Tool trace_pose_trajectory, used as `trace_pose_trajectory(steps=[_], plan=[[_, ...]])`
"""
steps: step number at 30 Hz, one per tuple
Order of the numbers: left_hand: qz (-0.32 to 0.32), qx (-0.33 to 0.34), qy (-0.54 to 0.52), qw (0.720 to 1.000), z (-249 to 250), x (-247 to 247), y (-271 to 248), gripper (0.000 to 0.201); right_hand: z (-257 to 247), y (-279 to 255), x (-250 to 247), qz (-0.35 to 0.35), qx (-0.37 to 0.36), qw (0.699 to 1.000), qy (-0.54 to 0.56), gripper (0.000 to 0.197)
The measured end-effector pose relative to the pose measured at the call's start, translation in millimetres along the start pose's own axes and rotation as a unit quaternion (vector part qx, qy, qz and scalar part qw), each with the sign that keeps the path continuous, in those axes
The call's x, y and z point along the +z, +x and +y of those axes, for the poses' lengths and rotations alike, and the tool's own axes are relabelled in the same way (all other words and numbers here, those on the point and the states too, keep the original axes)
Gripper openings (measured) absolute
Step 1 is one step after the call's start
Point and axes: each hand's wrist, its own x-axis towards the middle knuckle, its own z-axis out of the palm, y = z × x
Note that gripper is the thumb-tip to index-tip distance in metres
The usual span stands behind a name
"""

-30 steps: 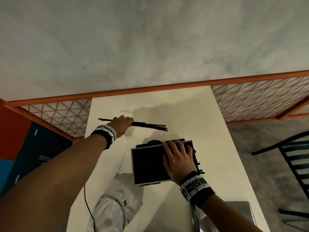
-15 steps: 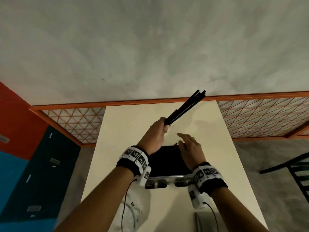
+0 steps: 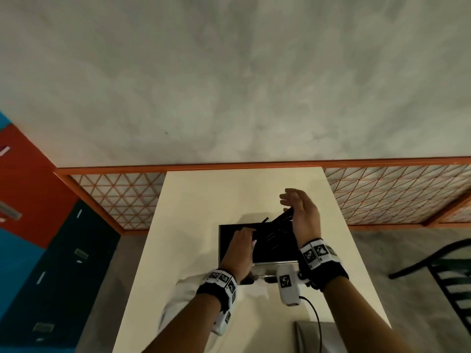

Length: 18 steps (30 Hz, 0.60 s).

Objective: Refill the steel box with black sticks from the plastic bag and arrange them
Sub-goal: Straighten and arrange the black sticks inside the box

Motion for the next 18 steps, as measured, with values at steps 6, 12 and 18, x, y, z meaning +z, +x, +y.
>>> trace_pose_trajectory(steps=[6, 12, 18], plan=[[0.016, -0.028, 0.003, 0.999, -8, 2, -13, 0.042, 30, -15, 20, -0.169, -0.043, 0.929, -0.328, 0.03], [-0.009, -0.067, -0.022, 0.997, -12, 8, -12, 0.1, 59, -12, 0, -0.114, -0.079, 0.928, -0.347, 0.033], [-0.053, -0.092, 0.069, 0.992, -11, 16, -8, 0.127, 94, -10, -18, -0.115, -0.036, 0.887, -0.445, 0.051]])
